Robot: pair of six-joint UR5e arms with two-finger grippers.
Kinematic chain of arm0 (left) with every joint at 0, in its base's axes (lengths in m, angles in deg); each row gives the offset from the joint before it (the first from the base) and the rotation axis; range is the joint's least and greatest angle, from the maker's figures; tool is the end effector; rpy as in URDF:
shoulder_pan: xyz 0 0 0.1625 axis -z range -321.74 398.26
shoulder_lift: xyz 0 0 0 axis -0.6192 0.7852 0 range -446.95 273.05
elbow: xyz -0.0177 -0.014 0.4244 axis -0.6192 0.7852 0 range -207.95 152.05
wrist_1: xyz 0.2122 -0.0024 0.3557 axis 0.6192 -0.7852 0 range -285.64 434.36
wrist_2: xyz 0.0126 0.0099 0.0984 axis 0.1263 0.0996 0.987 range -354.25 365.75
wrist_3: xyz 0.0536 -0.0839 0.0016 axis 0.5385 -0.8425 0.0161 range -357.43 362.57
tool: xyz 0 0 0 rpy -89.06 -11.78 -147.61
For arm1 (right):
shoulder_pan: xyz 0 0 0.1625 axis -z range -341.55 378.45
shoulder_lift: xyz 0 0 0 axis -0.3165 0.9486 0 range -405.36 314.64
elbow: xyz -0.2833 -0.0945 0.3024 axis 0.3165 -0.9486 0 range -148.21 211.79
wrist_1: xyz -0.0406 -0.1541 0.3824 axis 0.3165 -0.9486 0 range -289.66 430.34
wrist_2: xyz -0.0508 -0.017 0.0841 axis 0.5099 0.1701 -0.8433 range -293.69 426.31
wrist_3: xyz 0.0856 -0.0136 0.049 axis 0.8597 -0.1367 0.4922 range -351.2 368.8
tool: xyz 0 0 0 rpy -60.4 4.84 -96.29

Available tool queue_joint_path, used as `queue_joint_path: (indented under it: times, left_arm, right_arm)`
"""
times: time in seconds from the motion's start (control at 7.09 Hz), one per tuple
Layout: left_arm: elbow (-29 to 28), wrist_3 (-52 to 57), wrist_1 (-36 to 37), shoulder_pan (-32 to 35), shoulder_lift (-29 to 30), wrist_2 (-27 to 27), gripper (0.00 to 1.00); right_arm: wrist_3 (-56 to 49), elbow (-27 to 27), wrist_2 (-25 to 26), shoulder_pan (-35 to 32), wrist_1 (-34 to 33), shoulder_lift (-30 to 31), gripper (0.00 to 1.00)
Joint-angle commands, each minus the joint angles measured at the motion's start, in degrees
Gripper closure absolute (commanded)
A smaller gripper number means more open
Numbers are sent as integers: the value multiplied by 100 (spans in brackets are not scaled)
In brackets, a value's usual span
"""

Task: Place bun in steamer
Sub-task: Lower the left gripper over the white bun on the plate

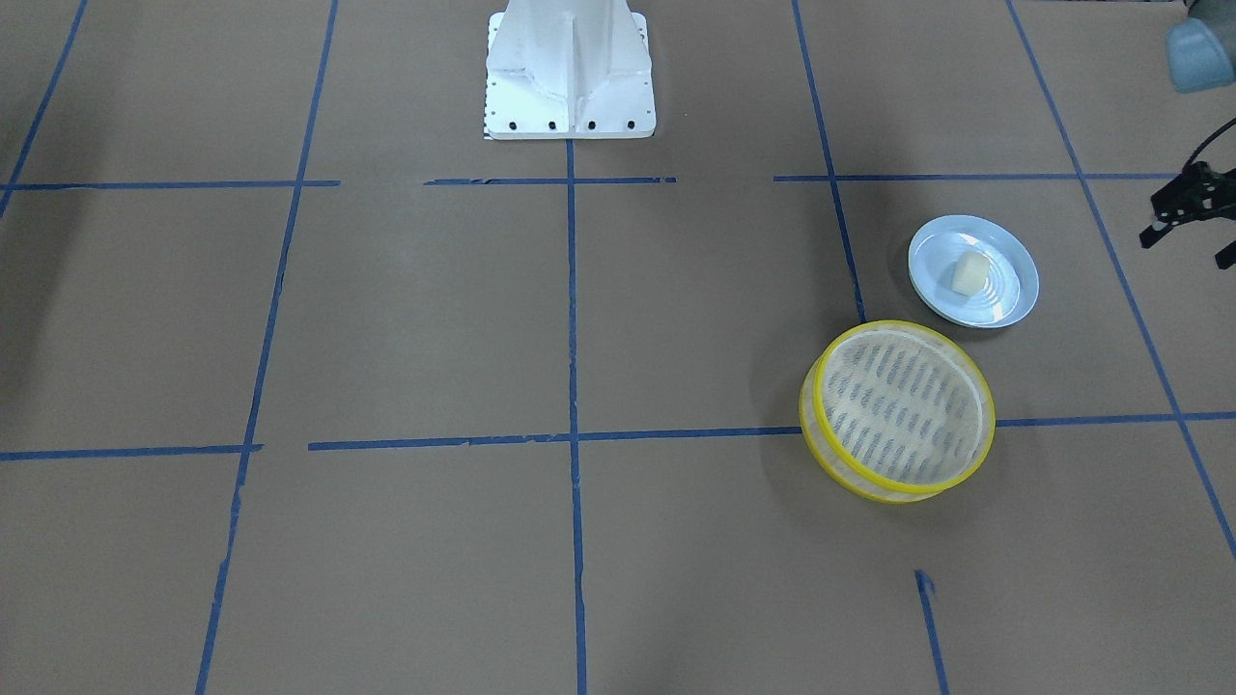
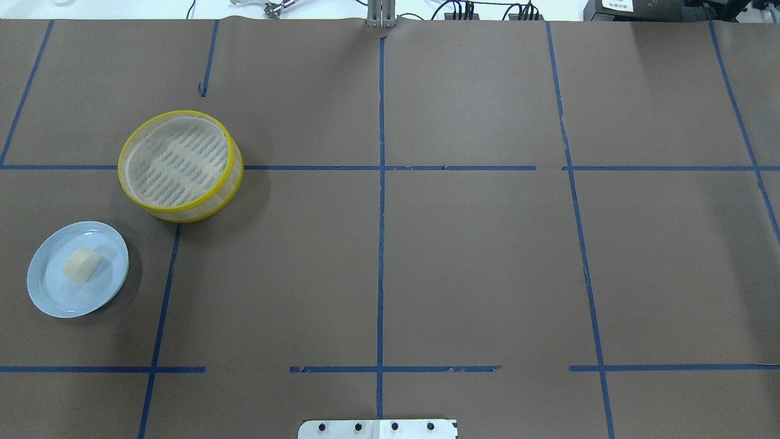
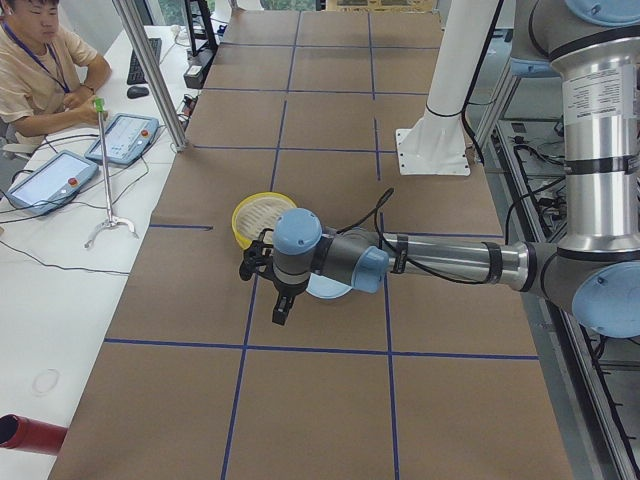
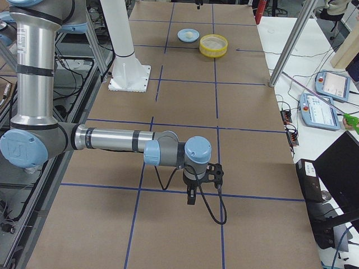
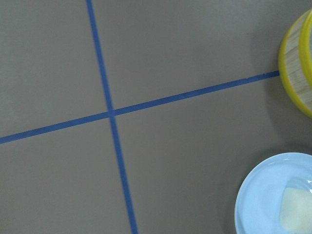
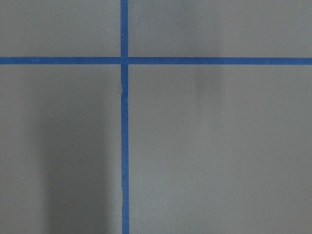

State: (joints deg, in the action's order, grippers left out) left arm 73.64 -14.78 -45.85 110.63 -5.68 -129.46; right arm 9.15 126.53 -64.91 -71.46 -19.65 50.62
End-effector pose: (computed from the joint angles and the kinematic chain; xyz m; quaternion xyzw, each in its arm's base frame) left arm 0.0763 -0.4469 0.5674 0.1398 0.4304 0.1115 0.8847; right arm 0.0670 -0.4461 0.6707 -0.0114 -0.3520 0.0059 0.9359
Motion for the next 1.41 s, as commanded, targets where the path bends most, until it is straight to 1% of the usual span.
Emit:
queue_joint_path:
  times: [0.0,0.14,0.28,0.42,0.85,1.27]
  left_arm:
    - [-34,-1091,-1246,-1037,-163,660,0]
    - [-52,-1461,-1260,-1493,-155,732,1]
    - [-35,-1891,-1268,-1958,-138,1307,1]
    - [-43,-1921,-1268,-2093,-138,1426,1]
    - [-148,-2141,-1242,-2586,-103,1585,4]
    - [-403,-2159,-1242,-2736,37,1594,7]
  right_arm:
    - [0,0,0,0,16,0,0]
    - [0,0,0,0,16,0,0]
    - [0,0,0,0,25,0,0]
    - [0,0,0,0,25,0,0]
    - [0,0,0,0,25,0,0]
    - [0,0,0,0,25,0,0]
